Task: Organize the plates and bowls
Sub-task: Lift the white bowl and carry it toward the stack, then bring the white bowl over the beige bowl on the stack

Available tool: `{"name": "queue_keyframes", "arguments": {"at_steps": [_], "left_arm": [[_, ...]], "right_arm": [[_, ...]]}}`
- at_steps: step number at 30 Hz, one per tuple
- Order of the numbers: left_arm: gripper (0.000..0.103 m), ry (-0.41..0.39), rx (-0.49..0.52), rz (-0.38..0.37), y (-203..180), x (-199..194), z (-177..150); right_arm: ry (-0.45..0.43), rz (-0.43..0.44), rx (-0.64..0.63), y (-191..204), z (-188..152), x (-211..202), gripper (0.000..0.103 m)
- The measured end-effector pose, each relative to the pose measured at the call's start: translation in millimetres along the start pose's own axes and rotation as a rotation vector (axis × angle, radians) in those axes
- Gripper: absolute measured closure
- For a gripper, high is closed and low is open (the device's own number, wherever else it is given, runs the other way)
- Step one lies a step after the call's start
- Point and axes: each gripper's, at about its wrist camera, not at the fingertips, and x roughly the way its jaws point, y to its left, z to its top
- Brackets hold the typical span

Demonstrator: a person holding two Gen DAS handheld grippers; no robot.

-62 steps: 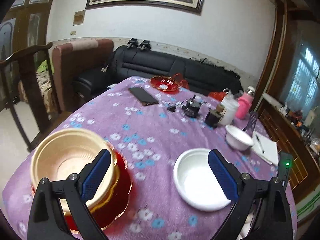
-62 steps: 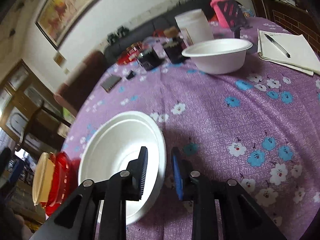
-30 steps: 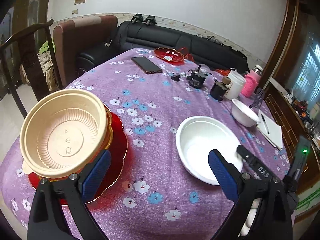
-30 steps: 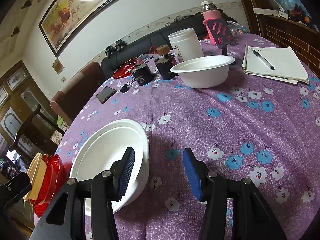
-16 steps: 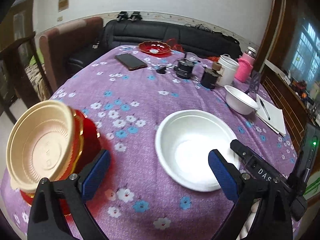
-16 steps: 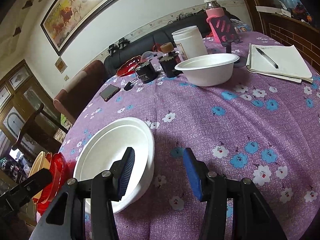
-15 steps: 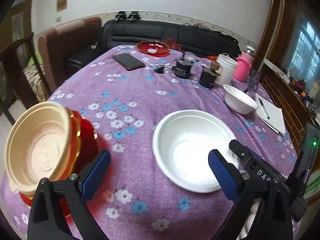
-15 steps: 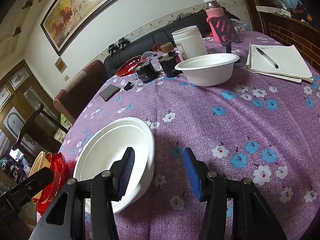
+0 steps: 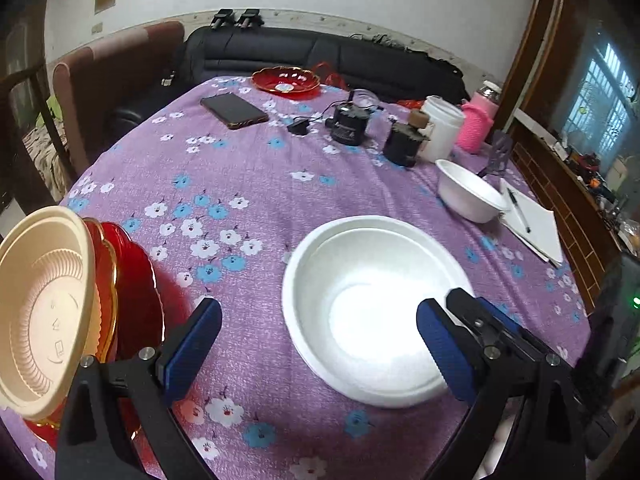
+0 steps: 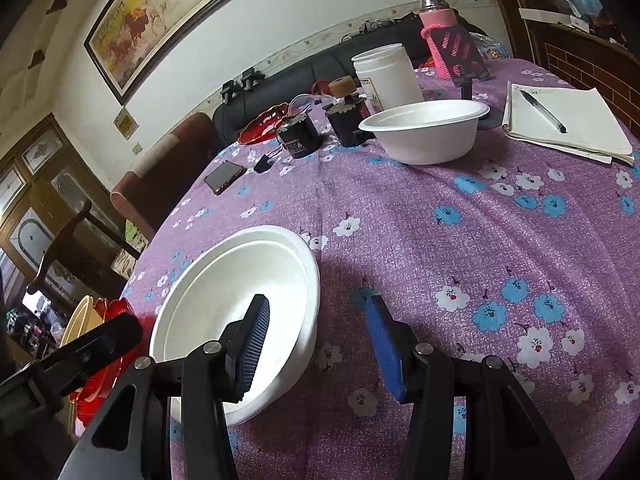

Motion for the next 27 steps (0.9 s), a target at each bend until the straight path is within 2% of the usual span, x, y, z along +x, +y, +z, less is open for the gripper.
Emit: {"name": "queue_keyframes", "arguments": {"at_steps": [14,16,17,18,19,20,24,27], "left_arm": [[0.007,0.04,0.036,0.082,-3,40,8],[0.017,0.053,0.041,0.077,-4,45,7],[0.032,0.066,0.054,0.07,-7,49,7],[0.051,0.078,0.064,0.066,-9,52,6],[0.059,0.101,0.072,0.059,-11,57,5],[0.064,0.107,0.073,0.065,-11,60,4],[0.071,0.087,0.067,0.066,-11,58,4],[0.071,0.092,0.067,0.066,-11,58,4]], "right_arm": [[0.026,-0.005,-0.022,3,-1,7,0.049],[0.029,-0.005,-0.025,4,-1,8,0.049],[0.03,-0.004,-0.027,4,-1,8,0.049],[0.03,-0.004,-0.028,4,-1,9,0.049],[0.03,-0.004,-0.029,5,-1,9,0.049],[0.031,-0.005,-0.029,5,-1,9,0.049],[0.04,-0.006,-0.033,5,-2,12,0.05],[0.059,0.003,-0.041,6,-3,15,0.065]]}}
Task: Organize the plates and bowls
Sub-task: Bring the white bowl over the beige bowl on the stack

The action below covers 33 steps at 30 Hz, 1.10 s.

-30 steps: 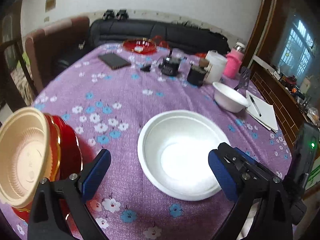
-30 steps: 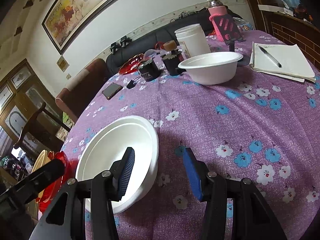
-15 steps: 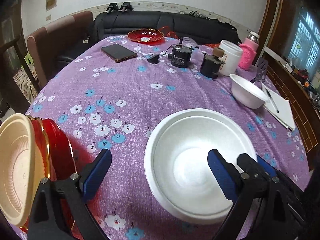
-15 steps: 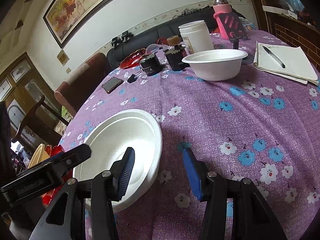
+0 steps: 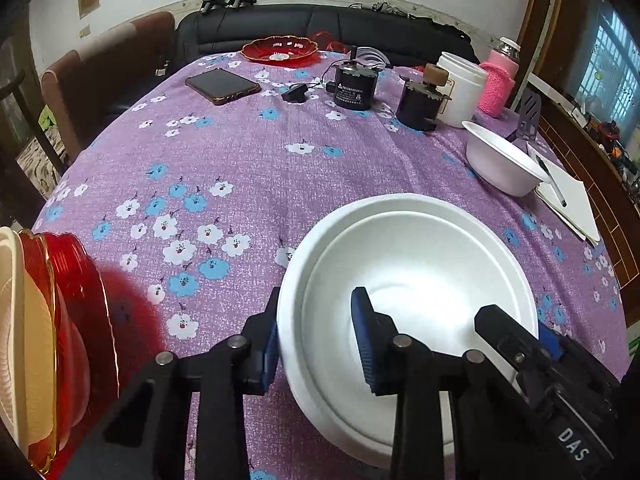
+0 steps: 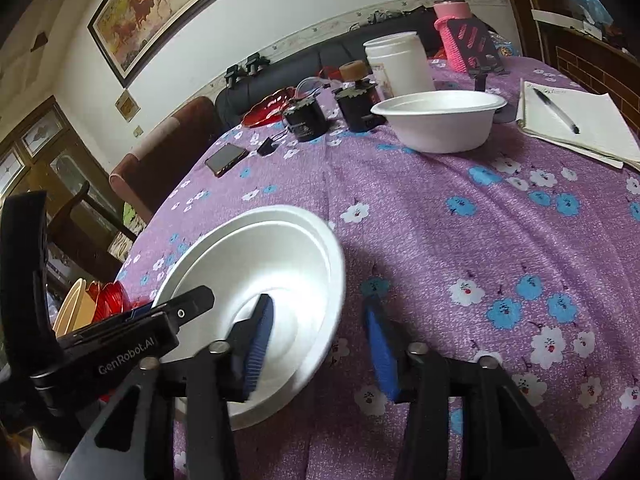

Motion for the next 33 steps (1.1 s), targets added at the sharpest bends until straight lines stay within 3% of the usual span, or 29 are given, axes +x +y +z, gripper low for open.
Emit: {"name": "queue_keyframes", "arguments": {"at_steps": [3,7,10,12,14,24,33], "left_arm": [[0.07,0.012,-0.004,-0.003,-1,3,-2],[0.067,0.029,-0.006,-0.007,-3,9,-4],[0.073,0.005,0.019,-0.004,-6,4,-7],[0.083,-0.023,0.025,0.002,-5,-6,-8],[0.084,-0.04,0.009,-0.011,-1,-16,-7],[0.084,-0.141,-0.005,0.013,11,-76,-21],[0.082,-0.221,-0.064,0.039,54,-129,-37]], "right_arm": [[0.013,0.005,-0.007,2,-2,2,0.079],[0.009,0.002,-0.008,2,-2,2,0.083],[0.009,-0.007,-0.006,2,-3,3,0.084],[0.005,0.006,0.007,-1,-2,1,0.084],[0.0,0.032,0.019,-2,-1,-1,0.084],[-0.043,0.134,-0.041,23,-8,-21,0.084],[-0.082,0.18,-0.138,96,-14,-54,0.084]]}}
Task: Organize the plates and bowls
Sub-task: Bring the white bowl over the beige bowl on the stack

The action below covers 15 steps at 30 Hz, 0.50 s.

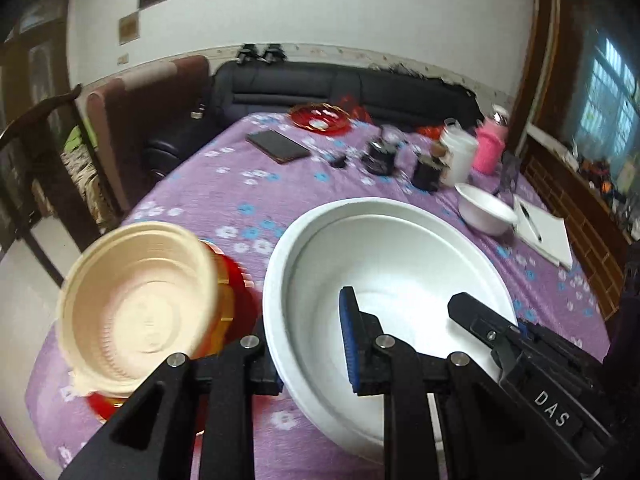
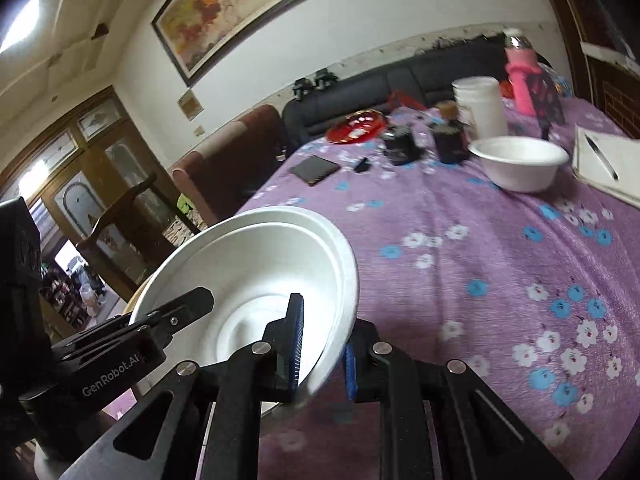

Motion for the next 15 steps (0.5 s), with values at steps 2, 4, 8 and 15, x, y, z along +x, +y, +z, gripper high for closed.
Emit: {"name": "queue_keyframes", "arguments": {"at_steps": [2,4,8,15], "left_arm": [[0.082,-0.02,-0.037,0.001,20,-13,3],[0.081,-0.038,-0.061,0.015,38,-23,5],[0.073,-0.08,-0.121,0.075,84,-39,12],[0.068,-0.061,-0.203,0.143,150,-29,15]], "right_arm": [[0.0,0.013,-0.029,21,4,2,0.084],[0.003,0.024,-0.066,43,9,6,0.084],[0.015,0.046,-0.148,94,16,24,0.084],[0.076,0.046,-0.244,157,14,74,0.083]]}}
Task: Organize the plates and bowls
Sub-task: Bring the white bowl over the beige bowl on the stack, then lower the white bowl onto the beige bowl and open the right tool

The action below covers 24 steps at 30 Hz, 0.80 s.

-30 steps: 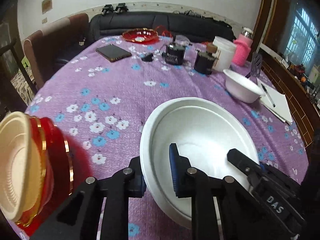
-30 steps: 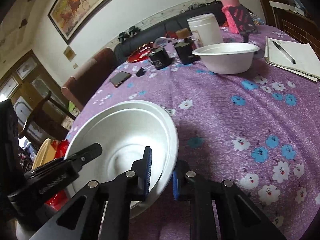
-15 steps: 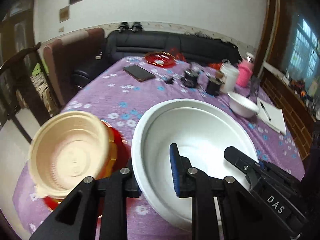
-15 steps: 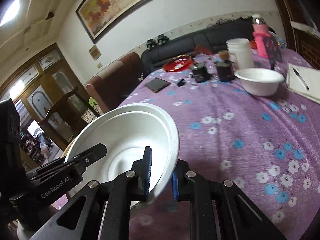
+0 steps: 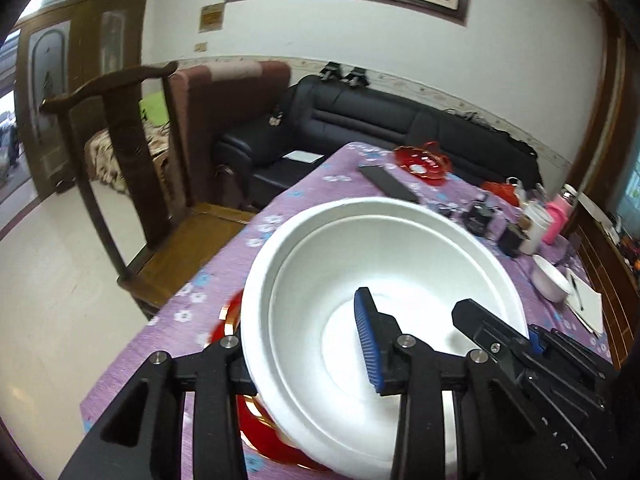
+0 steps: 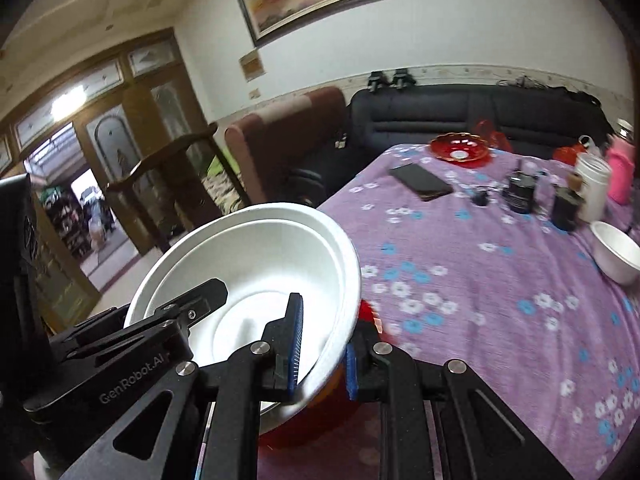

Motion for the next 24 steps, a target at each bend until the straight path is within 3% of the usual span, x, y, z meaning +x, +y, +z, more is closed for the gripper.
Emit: {"name": "queue_keyframes", "arguments": {"at_steps": [5,7,11,16,18,20,21,24], "left_arm": [[0.066,0.033,-0.03,0.022,22,19,0],[0.063,0.036,-0.042,0.02,27,23,-1],[0.046,0.022,-0.084,0.009,40,21,-1],[0.044,-0.007,-0.138,-0.016,54,6,-4],[0.041,-0.017,-0.157,-0.021,58,-1,-4],[0.038,-0.025,-0.171,-0.031,61,-8,-5],[0.036,-0.035,-0.173,-0.034,62,-13,-5],[0.031,-0.071,-0.166,-0.03,58,-26,-7]], "right_arm": [[0.06,-0.033,-0.041,14,-3,32,0.083],[0.077,-0.047,-0.042,14,-6,38,0.084],[0.103,-0.093,-0.036,6,-7,52,0.084],[0.111,-0.104,-0.028,3,-7,56,0.083],[0.092,-0.102,-0.034,6,-5,51,0.078],[0.063,-0.114,-0.05,10,-3,45,0.053],[0.044,-0.126,-0.06,11,-3,42,0.047],[0.016,-0.123,-0.078,14,-2,31,0.043]]}}
